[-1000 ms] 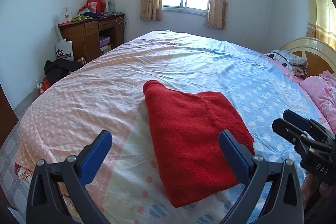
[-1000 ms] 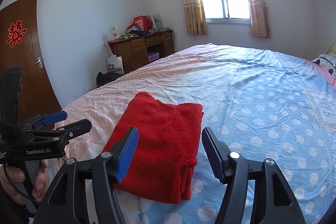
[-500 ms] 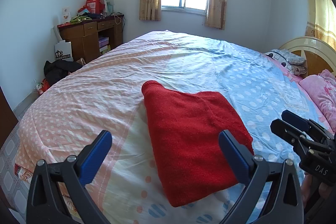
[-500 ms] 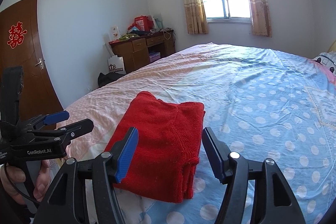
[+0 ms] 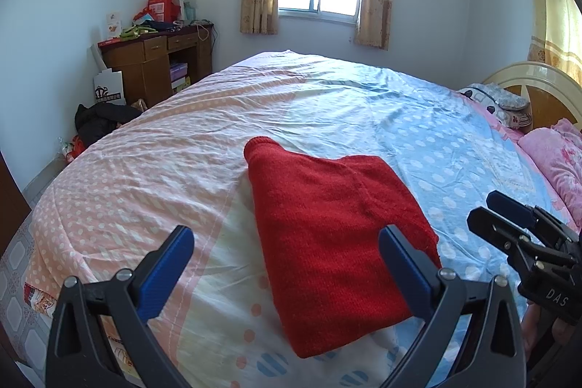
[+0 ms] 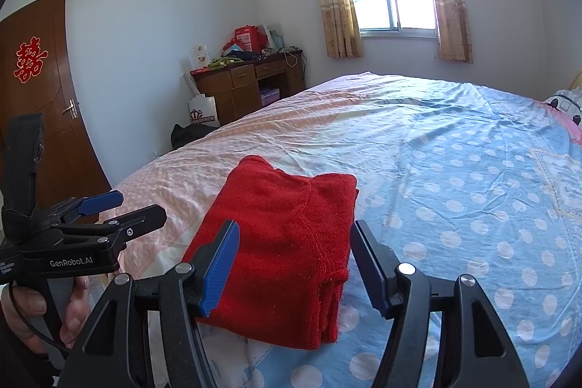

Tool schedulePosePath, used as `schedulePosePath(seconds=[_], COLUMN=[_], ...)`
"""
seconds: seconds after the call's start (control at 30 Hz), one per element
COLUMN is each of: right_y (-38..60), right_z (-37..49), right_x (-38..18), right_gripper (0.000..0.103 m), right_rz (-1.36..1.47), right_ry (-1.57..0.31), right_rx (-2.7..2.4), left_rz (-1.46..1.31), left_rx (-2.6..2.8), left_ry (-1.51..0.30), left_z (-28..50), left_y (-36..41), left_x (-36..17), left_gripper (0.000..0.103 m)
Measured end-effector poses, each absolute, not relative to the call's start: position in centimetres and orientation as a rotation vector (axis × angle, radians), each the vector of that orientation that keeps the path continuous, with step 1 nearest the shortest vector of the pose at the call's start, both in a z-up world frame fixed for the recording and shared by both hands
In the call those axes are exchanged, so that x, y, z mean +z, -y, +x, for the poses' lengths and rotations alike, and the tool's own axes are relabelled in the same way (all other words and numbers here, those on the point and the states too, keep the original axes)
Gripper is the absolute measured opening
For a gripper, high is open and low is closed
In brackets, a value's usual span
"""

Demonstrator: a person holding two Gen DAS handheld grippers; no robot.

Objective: Fold small clothes

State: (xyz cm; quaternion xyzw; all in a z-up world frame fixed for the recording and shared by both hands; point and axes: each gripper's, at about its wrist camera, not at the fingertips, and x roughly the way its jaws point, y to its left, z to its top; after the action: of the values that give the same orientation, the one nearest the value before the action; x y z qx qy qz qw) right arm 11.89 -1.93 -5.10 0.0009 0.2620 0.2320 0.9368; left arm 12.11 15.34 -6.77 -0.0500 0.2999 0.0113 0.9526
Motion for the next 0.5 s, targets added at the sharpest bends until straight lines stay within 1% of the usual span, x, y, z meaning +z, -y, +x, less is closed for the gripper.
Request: schedulePosePath(seconds=[0.5], right_y=[2.53], right_z=[11.19], right_x=[-4.44], right_gripper=[0.064], right_rz=[0.023], right_ry=[-0.477], right_rx=[0.481], left_rz=[-0.081], left_rx=[0.032], left_ry=[-0.635], left_z=[12.40], left_y=[-15.52], left_x=[-6.71], left_gripper=[0.103])
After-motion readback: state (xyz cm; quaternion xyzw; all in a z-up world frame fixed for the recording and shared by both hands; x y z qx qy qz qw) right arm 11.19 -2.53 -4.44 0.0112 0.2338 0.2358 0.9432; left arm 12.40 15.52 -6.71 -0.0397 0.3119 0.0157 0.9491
